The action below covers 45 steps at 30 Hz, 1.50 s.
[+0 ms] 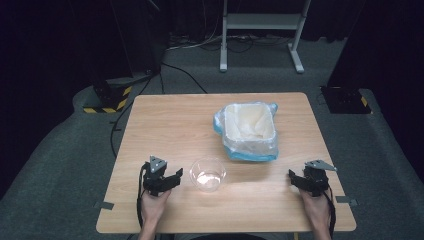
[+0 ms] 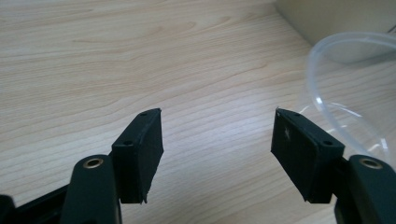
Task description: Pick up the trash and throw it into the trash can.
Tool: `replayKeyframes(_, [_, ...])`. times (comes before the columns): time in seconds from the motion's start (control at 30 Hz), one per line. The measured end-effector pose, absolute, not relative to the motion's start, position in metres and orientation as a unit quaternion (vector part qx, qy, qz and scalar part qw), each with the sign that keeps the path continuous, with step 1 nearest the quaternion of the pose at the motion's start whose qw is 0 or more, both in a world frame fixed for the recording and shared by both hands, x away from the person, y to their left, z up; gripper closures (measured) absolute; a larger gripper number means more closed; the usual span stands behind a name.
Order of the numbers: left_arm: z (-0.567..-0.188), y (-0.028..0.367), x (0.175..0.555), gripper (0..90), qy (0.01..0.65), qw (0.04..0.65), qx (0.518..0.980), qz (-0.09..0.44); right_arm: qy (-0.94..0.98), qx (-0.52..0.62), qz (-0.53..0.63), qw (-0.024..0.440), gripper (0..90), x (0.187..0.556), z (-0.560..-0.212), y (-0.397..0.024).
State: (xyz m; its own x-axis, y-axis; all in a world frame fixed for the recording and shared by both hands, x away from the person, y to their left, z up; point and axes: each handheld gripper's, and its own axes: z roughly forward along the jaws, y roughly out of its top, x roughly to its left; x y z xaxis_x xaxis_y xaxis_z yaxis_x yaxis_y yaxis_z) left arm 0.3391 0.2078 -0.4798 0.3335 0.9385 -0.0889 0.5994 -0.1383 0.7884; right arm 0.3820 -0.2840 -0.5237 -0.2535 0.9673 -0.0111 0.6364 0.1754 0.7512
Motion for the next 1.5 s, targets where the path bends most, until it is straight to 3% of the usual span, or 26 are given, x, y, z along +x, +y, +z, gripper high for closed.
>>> replayKeyframes(0.27, [-0.467, 0.197, 0.337, 34.7, 0.514, 0.422, 0.720, 0.201, 0.722, 0.555, 0.323, 0.256, 31.3, 0.382, -0.524, -0.284])
replayKeyframes(0.5, [-0.466, 0.186, 0.343, 41.9, 0.502, 0.427, 0.728, 0.188, 0.722, 0.555, 0.323, 0.256, 31.3, 0.382, -0.524, -0.284])
replayKeyframes(1.2, [-0.480, 0.167, 0.362, 81.7, 0.505, 0.408, 0.744, 0.159, 0.723, 0.554, 0.323, 0.257, 31.3, 0.382, -0.524, -0.284])
replayKeyframes(1.5, [-0.478, 0.168, 0.361, 84.0, 0.500, 0.420, 0.742, 0.153, 0.723, 0.555, 0.323, 0.256, 31.3, 0.382, -0.524, -0.284])
